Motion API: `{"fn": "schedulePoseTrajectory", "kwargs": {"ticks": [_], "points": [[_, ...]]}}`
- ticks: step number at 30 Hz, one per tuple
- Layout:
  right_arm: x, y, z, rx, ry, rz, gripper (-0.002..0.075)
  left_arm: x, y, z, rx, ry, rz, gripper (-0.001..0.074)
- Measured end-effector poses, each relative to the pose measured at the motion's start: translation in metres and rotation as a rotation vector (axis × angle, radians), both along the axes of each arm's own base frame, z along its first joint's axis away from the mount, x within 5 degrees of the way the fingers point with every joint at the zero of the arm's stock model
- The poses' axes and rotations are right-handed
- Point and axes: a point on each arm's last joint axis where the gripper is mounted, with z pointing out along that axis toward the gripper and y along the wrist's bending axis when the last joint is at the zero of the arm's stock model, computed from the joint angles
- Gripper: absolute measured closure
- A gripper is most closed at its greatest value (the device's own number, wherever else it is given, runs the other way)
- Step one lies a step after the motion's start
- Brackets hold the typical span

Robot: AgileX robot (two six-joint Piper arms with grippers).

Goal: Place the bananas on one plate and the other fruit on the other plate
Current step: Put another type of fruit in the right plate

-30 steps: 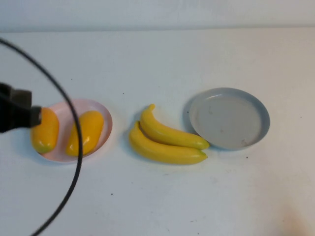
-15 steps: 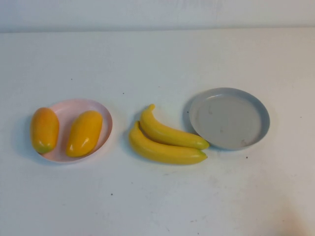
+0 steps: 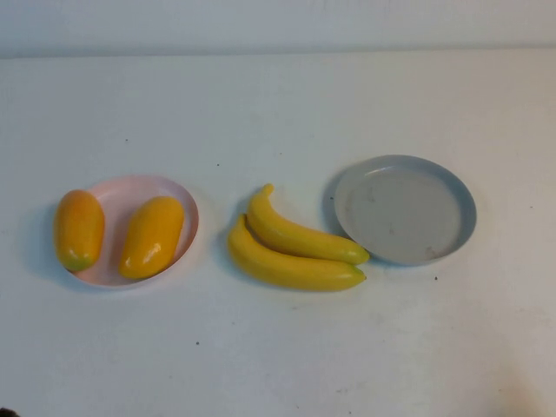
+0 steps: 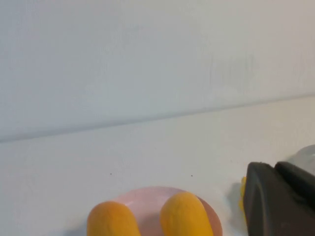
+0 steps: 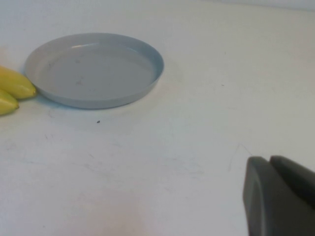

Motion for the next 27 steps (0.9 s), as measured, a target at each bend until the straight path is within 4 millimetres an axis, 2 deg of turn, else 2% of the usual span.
{"fn": "schedulePoseTrajectory", "kwargs": {"ticks": [12, 16, 27], "points": [[0.0, 0.0, 0.0, 0.0, 0.0, 0.0, 0.0743, -0.015, 0.016, -0.047, -0.097, -0.066, 0.195, 0.0739], [0.0, 0.0, 0.0, 0.0, 0.0, 0.0, 0.0743, -0.013, 0.016, -0.067, -0.109, 0.033, 0.199, 0.0739], [0.0, 0.0, 0.0, 0.0, 0.0, 0.0, 0.0743, -0.017, 0.015, -0.094, -0.059, 0.327, 0.209, 0.0739]]}}
